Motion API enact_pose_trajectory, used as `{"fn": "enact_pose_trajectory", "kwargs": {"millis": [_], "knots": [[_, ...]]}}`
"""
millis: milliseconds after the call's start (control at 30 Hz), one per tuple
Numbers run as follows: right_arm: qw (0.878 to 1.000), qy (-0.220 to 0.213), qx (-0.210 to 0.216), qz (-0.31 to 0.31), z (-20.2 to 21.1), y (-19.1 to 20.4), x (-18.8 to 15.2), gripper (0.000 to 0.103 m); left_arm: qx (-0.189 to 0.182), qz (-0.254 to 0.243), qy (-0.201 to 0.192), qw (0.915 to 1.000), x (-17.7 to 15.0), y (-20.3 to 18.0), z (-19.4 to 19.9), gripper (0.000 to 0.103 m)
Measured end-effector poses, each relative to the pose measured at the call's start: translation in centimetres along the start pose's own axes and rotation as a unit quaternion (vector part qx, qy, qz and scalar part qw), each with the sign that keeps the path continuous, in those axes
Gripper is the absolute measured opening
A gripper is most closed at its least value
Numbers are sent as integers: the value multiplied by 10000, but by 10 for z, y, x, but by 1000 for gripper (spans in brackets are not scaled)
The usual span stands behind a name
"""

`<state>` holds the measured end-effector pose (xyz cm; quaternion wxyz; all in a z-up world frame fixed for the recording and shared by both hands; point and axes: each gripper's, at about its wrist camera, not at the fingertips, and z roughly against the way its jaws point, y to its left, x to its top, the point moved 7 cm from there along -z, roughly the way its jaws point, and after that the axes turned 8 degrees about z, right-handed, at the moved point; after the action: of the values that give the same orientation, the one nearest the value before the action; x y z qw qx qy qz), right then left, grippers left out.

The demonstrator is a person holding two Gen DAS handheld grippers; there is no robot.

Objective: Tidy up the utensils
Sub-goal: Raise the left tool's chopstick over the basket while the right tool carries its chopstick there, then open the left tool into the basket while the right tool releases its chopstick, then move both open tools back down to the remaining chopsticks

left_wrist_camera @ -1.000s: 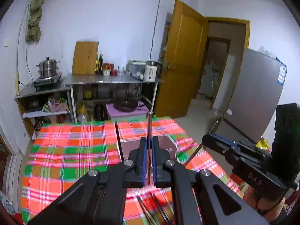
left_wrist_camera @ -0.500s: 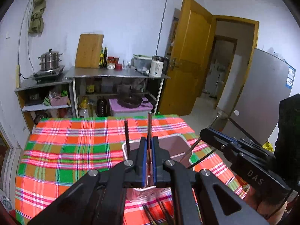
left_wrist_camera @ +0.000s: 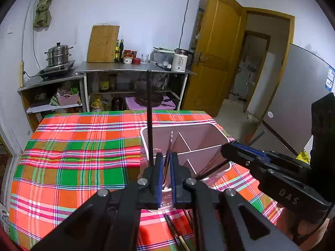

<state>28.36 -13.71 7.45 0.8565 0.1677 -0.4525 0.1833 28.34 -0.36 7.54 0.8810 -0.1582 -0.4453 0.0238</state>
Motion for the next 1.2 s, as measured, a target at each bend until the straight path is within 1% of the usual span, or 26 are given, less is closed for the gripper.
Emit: {"fn": "enact_pose_trajectory", "kwargs": {"millis": [33,100,233,433,700,900,1000,1200], "knots": [[10000,-24,1,6,2,-1,-1,12,-1,3,-27,10000,0,0,2,17],[10000,-55,-14,14,7,-1,-1,13,2,9,-79,10000,-1,0,7,21],[9999,-121,-31,21,15,2,-1,13,23,12,-137,9999,-4,-1,18,21],[9997,-239,-53,45,39,4,-5,13,29,-29,-233,9997,-10,-4,38,21],[9991,-320,-230,136,83,12,-19,13,18,-86,-315,9995,-23,-15,70,21],[9984,-382,-375,180,122,20,-34,13,-15,-87,-307,9995,-44,-27,94,21],[9980,-411,-438,220,141,24,-43,13,1,-96,-288,9995,-58,-31,105,25],[9977,-381,-496,263,165,34,-75,13,-38,-55,-176,9998,-93,-30,121,28]]}}
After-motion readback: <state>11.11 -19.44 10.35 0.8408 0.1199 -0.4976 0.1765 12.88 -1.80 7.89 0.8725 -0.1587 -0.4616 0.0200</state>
